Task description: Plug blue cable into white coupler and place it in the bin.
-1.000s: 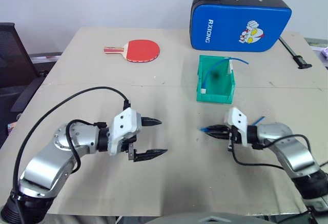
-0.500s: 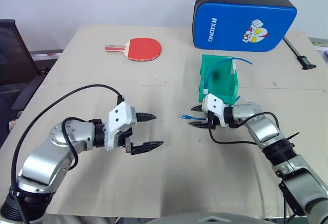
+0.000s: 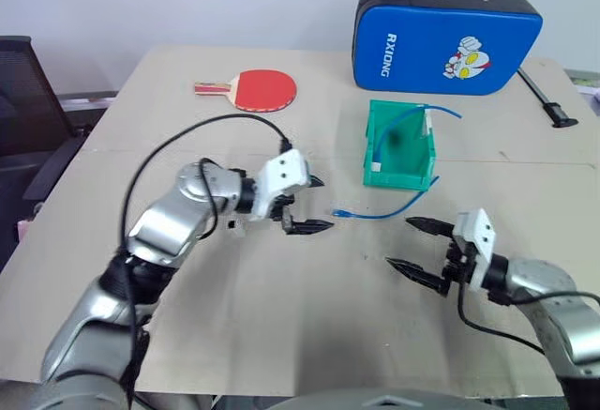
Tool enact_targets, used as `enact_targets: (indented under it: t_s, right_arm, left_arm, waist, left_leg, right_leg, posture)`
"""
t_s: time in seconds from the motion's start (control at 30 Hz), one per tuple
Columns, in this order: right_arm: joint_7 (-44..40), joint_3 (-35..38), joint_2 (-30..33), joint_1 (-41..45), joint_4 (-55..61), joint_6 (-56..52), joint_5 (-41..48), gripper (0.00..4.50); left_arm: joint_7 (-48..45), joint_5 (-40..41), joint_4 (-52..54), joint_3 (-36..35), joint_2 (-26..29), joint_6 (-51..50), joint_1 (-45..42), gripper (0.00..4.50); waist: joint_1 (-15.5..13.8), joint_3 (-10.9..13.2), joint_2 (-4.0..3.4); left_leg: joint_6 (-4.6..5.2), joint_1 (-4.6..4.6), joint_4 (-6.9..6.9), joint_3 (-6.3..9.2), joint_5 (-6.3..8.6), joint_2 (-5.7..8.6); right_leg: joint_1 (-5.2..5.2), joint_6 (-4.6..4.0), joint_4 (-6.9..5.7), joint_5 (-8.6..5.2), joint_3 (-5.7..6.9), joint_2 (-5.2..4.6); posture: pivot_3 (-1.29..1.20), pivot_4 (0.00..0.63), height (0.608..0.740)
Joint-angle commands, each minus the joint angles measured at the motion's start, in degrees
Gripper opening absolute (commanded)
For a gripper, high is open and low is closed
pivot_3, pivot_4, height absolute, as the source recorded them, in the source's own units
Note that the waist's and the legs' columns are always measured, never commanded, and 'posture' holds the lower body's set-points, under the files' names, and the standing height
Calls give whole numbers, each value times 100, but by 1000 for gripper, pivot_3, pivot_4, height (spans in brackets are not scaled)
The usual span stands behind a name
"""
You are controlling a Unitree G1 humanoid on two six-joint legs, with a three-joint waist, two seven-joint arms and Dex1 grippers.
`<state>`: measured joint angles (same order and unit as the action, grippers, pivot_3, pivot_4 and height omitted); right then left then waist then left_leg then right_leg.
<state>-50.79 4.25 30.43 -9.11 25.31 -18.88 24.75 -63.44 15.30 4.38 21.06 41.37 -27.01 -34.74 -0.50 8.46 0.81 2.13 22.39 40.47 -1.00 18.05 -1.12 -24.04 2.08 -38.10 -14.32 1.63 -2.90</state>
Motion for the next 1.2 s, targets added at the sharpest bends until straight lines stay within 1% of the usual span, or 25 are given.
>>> enact_targets:
  t_s: [0.03,0.17,0.3,0.5,0.67,0.77,0.83,0.87,0.9,0.93,0.97,1.0,1.03,1.13,1.2]
  right_arm:
    - [195,484,-7,-357,420,196,222,4480]
    - [58,918,-177,-992,758,674,609,4480]
    - [-67,966,-78,-1371,820,825,643,4480]
    - [-100,871,29,-1409,665,957,565,4480]
    - [-50,766,20,-1329,570,1062,468,4480]
    - [-24,738,19,-1310,554,1101,430,4500]
    - [-10,733,21,-1312,553,1119,416,4500]
    - [-2,731,22,-1316,551,1130,409,4500]
    - [4,729,24,-1320,548,1139,406,4500]
    - [8,720,22,-1325,543,1151,392,4500]
    - [13,705,20,-1323,533,1161,372,4500]
    - [11,680,20,-1315,520,1169,347,4500]
    - [18,647,17,-1293,507,1176,317,4500]
    - [77,556,24,-1180,491,1084,286,4500]
    - [260,465,17,-1099,618,693,473,4500]
  left_arm:
    - [-374,-408,-580,223,-114,557,-267,4500]
    - [-606,-813,-1524,449,-416,992,-602,4500]
    - [-751,-1034,-2110,450,-644,1270,-745,4500]
    - [-888,-1119,-2508,370,-973,1468,-844,4500]
    - [-1071,-1262,-2713,415,-1082,1434,-955,4500]
    - [-1161,-1295,-2747,372,-1068,1344,-1015,3694]
    - [-1244,-1285,-2675,334,-996,1227,-1021,2795]
    - [-1310,-1273,-2597,322,-932,1159,-1001,2292]
    - [-1356,-1267,-2539,314,-889,1112,-985,1692]
    - [-1420,-1278,-2463,327,-816,1065,-960,1277]
    - [-1484,-1307,-2398,356,-744,1044,-939,672]
    - [-1535,-1303,-2337,363,-704,1013,-915,219]
    - [-1553,-1278,-2291,348,-698,972,-896,44]
    - [-1511,-1212,-2253,264,-782,989,-876,44]
    - [-1500,-884,-2099,50,-959,713,-885,44]
  waist:
    - [14,1,0]
    - [-31,0,0]
    - [-37,-1,1]
    - [-49,0,1]
    - [-60,-1,1]
    - [-53,-1,1]
    - [-41,-1,1]
    - [-37,-1,1]
    - [-34,-1,1]
    - [-26,0,1]
    - [-24,0,1]
    - [-23,0,1]
    - [-26,0,1]
    - [-30,0,1]
    - [-31,0,1]
  left_leg:
    - [7,-3,0,-5,4,-2]
    - [19,-10,0,0,11,-8]
    - [22,-10,3,3,12,-9]
    - [25,-33,22,-4,14,-8]
    - [26,-33,42,2,15,-8]
    - [26,-31,51,2,15,-8]
    - [27,-32,51,1,15,-8]
    - [27,-32,51,1,15,-9]
    - [27,-33,51,1,15,-9]
    - [27,-34,51,2,15,-10]
    - [27,-34,50,2,16,-11]
    - [26,-36,50,1,15,-12]
    - [26,-38,49,1,16,-13]
    - [27,-42,50,2,15,-13]
    - [27,-43,52,0,15,-13]
  right_leg:
    - [0,0,-1,0,-6,2]
    - [1,-1,-10,-1,-4,12]
    - [6,0,-11,-1,-4,13]
    - [36,1,-10,-2,-10,8]
    - [46,1,-11,-2,-8,11]
    - [46,1,-16,-2,-9,10]
    - [46,1,-19,-2,-11,10]
    - [46,1,-21,-2,-10,10]
    - [46,1,-24,-2,-10,10]
    - [45,1,-27,-2,-9,11]
    - [42,1,-31,-2,-9,12]
    - [42,0,-33,-3,-9,12]
    - [41,0,-39,-3,-9,13]
    - [41,-2,-47,-4,-9,13]
    - [42,-1,-50,-4,-12,12]
  posture:
    - [0,150,681]
    - [0,150,681]
    - [0,150,681]
    - [0,150,681]
    - [0,150,681]
    - [0,150,681]
    - [0,150,681]
    - [0,150,681]
    - [0,150,681]
    - [0,150,681]
    - [0,150,681]
    - [0,150,681]
    - [0,150,681]
    - [0,150,681]
    - [0,150,681]
